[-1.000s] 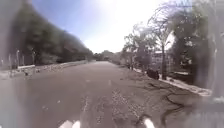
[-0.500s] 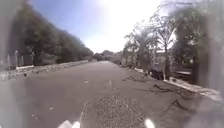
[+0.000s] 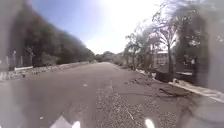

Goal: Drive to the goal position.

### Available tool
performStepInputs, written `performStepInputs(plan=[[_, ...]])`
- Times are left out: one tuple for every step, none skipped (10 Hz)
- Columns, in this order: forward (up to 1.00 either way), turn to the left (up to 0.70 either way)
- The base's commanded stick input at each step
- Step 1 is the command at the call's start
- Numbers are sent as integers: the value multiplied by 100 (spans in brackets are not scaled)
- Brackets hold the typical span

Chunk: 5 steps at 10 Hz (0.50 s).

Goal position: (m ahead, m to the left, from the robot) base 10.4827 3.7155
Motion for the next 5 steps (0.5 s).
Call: performStepInputs(plan=[[50, 0], [50, 0], [50, 0], [50, 0], [50, 0]])
